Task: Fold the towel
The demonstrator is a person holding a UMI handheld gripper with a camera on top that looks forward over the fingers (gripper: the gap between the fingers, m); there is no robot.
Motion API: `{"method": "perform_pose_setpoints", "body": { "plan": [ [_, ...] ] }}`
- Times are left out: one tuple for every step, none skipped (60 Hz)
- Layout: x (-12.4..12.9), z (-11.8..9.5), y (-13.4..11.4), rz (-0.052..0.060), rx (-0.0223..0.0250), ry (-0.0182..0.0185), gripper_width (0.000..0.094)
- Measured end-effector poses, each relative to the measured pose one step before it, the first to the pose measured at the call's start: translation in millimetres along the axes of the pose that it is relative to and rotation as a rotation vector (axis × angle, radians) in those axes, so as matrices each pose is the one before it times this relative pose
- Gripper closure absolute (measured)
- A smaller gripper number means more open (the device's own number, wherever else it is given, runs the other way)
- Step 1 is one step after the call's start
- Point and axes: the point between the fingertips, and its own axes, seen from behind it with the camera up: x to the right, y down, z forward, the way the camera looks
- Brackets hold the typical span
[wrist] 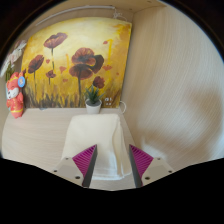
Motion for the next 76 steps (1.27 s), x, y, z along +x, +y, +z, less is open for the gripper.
{"method": "perform_pose_setpoints", "body": {
  "plan": [
    [-1.01,-3.7,-3.05,0.002,0.00768,-0.00506,0.0304],
    [-1.26,-4.11,-4.02,0.0008,0.01009,-0.00456,0.0294],
    [-1.08,-4.2,-4.73,-0.0013,0.01264,-0.00392,0.0295],
    [-1.11,-5.88,-6.36,-0.0036,0.00305,-0.00099,0.0294],
    [-1.59,-4.33,-3.31,-0.0013,0.01435,-0.00522,0.0292],
    [-1.58,-5.42,-4.78,-0.0024,0.00791,-0.00484,0.0289],
    [-1.39,-5.66,-5.31,-0.0048,0.0101,-0.00412,0.0286],
    [-1.01,-6.13,-5.74,-0.0058,0.01199,-0.002,0.0281],
    [-0.8,-6.03,-6.2,-0.0057,0.01329,-0.00046,0.0271],
    [-0.49,-6.35,-6.22,-0.0047,0.0136,0.00055,0.026],
    [-0.64,-6.79,-6.13,-0.0032,0.01345,0.00084,0.0249],
    [-1.01,-7.0,-6.25,-0.0017,0.01304,0.00082,0.024],
    [-1.39,-7.03,-6.51,-0.0007,0.01341,-0.00055,0.0233],
    [-1.68,-6.87,-6.41,0.0004,0.01314,-0.00252,0.0233],
    [-2.23,-7.16,-6.21,0.0024,0.01284,-0.00354,0.0234],
    [-2.56,-7.06,-5.89,0.0037,0.01282,-0.00479,0.0233],
    [-3.64,-9.95,-8.11,0.0035,-0.00147,0.00034,0.0232],
    [-3.5,-5.06,-3.68,0.0082,0.01803,-0.00604,0.0229],
    [-3.24,-6.54,-4.89,0.008,0.01067,-0.00644,0.0228],
    [-3.8,-6.8,-4.38,0.0092,0.0102,-0.00711,0.0225],
    [-4.53,-6.89,-4.13,0.0091,0.00987,-0.0089,0.0215],
    [-4.25,-6.68,-4.0,0.0077,0.00885,-0.00839,0.0202],
    [-4.28,-6.78,-3.27,0.0075,0.00887,-0.00654,0.0186],
    [-3.98,-6.69,-2.88,0.0072,0.00839,-0.00544,0.0173],
    [-4.85,-8.44,-4.76,0.0057,-0.00156,-0.00433,0.0165],
    [-4.22,-6.86,-1.99,0.0072,0.0069,-0.005,0.016],
    [-4.58,-5.84,-1.1,0.0057,0.00986,-0.00497,0.0158],
    [-4.46,-6.72,-1.75,0.0048,0.00638,-0.00404,0.0158],
    [-4.26,-6.64,-1.01,0.0043,0.00483,-0.00337,0.0161],
    [-3.99,-6.6,-0.54,0.0037,0.00336,-0.00209,0.0161],
    [-3.67,-6.41,-0.05,0.0029,0.00263,-0.00111,0.0161],
    [-4.0,-6.13,0.21,0.0028,0.00238,-0.00136,0.016],
    [-3.95,-7.31,-1.08,0.0033,-0.00057,-0.00079,0.016],
    [-4.72,-5.12,0.91,0.0036,0.00753,-0.00223,0.0159],
    [-4.04,-6.78,-0.79,0.0032,0.00156,-0.00177,0.0158],
    [-4.18,-6.11,0.25,0.0023,0.00244,-0.00193,0.0159],
    [-4.86,-4.56,2.41,0.0023,0.00456,0.00025,0.0159],
    [-3.26,-5.67,1.36,0.0012,0.00035,0.00028,0.016],
    [-2.82,-5.44,2.0,0.0002,-0.00056,0.00179,0.0159],
    [-2.74,-5.09,2.29,-0.0002,-0.00151,0.00258,0.016],
    [-2.86,-5.09,2.54,-0.0007,-0.0023,0.00285,0.0158],
    [-3.01,-5.25,2.66,-0.001,-0.00273,0.00162,0.016],
    [-3.1,-5.1,2.71,0.0,-0.00208,0.00028,0.0161],
    [-1.91,-6.52,1.56,0.002,-0.00474,-0.00245,0.0161],
    [-3.1,-4.78,2.56,0.0032,-0.00057,-0.00119,0.016],
    [-3.28,-3.54,3.0,0.0035,0.00328,-0.00005,0.016],
    [-2.18,-4.43,2.02,0.003,0.00086,-0.00173,0.0161],
    [-2.15,-4.53,2.17,0.0029,0.00051,-0.00136,0.016],
    [-2.19,-4.29,2.24,0.0025,0.00057,-0.00083,0.0161],
    [-1.53,-4.11,2.2,0.0015,-0.00015,0.00019,0.0162],
    [-1.39,-3.93,2.62,-0.0001,-0.00115,0.00123,0.0161],
    [-0.93,-3.89,2.72,-0.001,-0.00246,0.00147,0.0161],
    [-0.98,-4.55,1.56,-0.002,-0.00635,0.00285,0.0161],
    [-1.03,-2.34,3.09,-0.0051,-0.0025,0.0047,0.0162],
    [-0.42,-3.18,2.37,-0.0055,-0.00312,0.00374,0.016],
    [-0.37,-3.1,2.06,-0.0044,-0.00284,0.00239,0.0161],
    [-1.06,-2.61,1.97,-0.0023,-0.00256,0.00158,0.0161],
    [-0.98,-2.6,1.82,-0.0012,-0.00238,0.00058,0.0161],
    [-0.98,-2.33,1.83,-0.0011,-0.00163,-0.00006,0.0163],
    [-1.17,-2.43,1.57,-0.0012,-0.00121,-0.00071,0.0164],
    [-0.43,-1.45,1.26,-0.0016,-0.00058,-0.00332,0.0163],
    [-2.01,-2.64,2.12,-0.0011,-0.00101,-0.00086,0.0162],
    [-1.34,-1.93,1.52,-0.0008,-0.00022,-0.00299,0.0163],
    [-1.37,-1.91,1.31,-0.0009,-0.00125,-0.00301,0.0163],
    [-1.17,-1.7,1.59,-0.001,-0.00152,-0.00244,0.0162],
    [-0.88,-1.58,1.59,-0.0008,-0.00183,-0.00134,0.0163],
    [-0.59,-1.43,1.37,-0.0003,-0.00176,-0.00092,0.0161],
    [-0.6,-1.3,1.27,0.0005,-0.00127,-0.00033,0.0161],
    [-0.22,-1.34,1.05,0.0,-0.00105,0.00045,0.0162],
    [-0.82,-1.93,-0.48,-0.0001,-0.00382,0.00127,0.0163],
    [-0.07,-0.77,1.7,-0.0004,0.00014,0.00051,0.0161],
    [-0.09,-1.1,0.96,0.0009,-0.00052,0.00034,0.0161],
    [-0.47,-0.64,1.05,0.0016,0.00037,-0.00006,0.0162],
    [-0.54,-1.13,0.87,0.0012,-0.00042,-0.00065,0.0161],
    [-0.55,-1.04,0.82,0.0001,-0.00083,-0.00124,0.0161],
    [-0.29,-1.02,0.54,-0.0012,-0.00137,-0.00126,0.0161]
  ]
}}
